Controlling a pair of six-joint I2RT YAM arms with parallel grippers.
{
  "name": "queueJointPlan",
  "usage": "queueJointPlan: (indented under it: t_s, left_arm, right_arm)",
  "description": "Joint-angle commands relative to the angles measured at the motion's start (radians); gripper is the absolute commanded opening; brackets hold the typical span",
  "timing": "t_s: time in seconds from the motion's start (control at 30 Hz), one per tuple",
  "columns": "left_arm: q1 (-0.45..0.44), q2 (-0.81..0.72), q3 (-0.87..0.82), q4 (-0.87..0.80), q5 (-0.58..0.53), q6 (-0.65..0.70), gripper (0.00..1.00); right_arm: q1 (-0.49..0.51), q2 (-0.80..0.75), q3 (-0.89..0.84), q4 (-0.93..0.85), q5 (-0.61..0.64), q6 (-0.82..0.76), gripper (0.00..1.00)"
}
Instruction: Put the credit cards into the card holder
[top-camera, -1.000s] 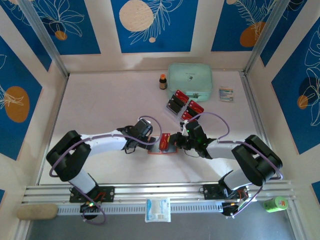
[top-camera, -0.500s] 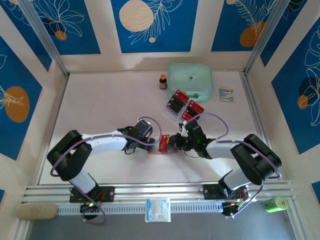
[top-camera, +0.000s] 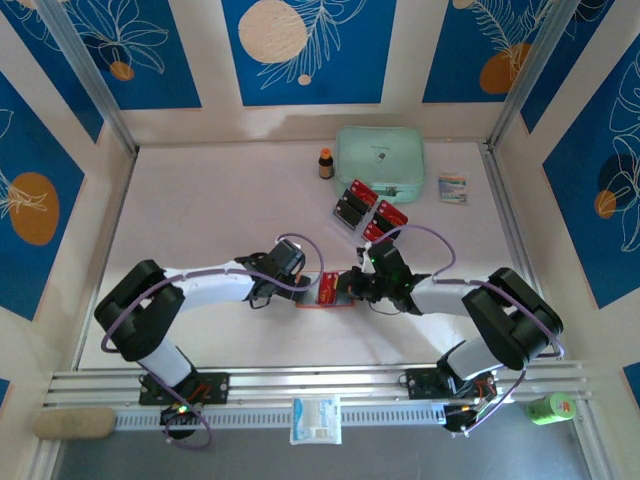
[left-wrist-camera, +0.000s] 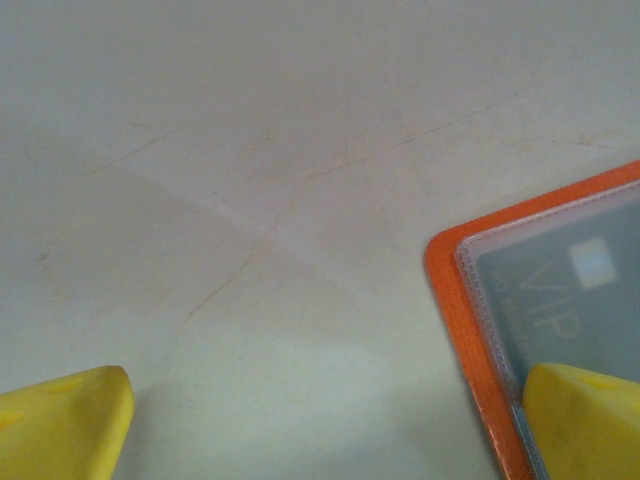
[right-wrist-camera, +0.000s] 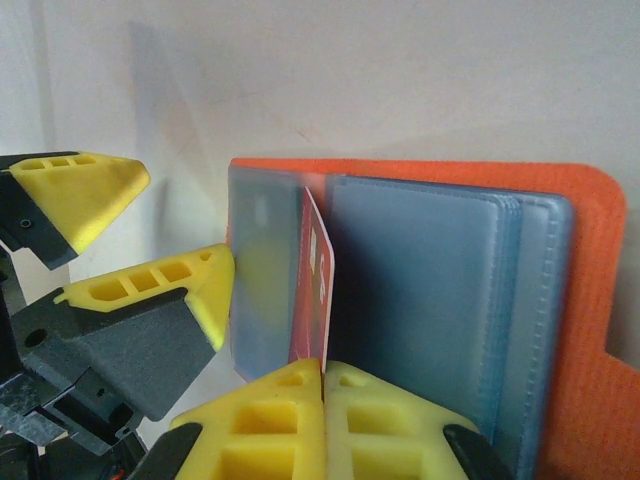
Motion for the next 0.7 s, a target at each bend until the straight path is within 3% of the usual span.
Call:
queueJointPlan:
  t_s: [0.0,0.67]
  left_arm:
    - [-0.007,0.022,-0.018,-0.009,-0.009,-0.010,1.00]
    - [-0.006,0.025,-0.021,-0.005,-0.011,-0.010,1.00]
  right_arm:
    - [0.008,0.027,0.024,-0.074,-0.022,-0.020,0.00]
    - [0.008,0.039,0.061,-0.153,-0.032,-0.032,0.00]
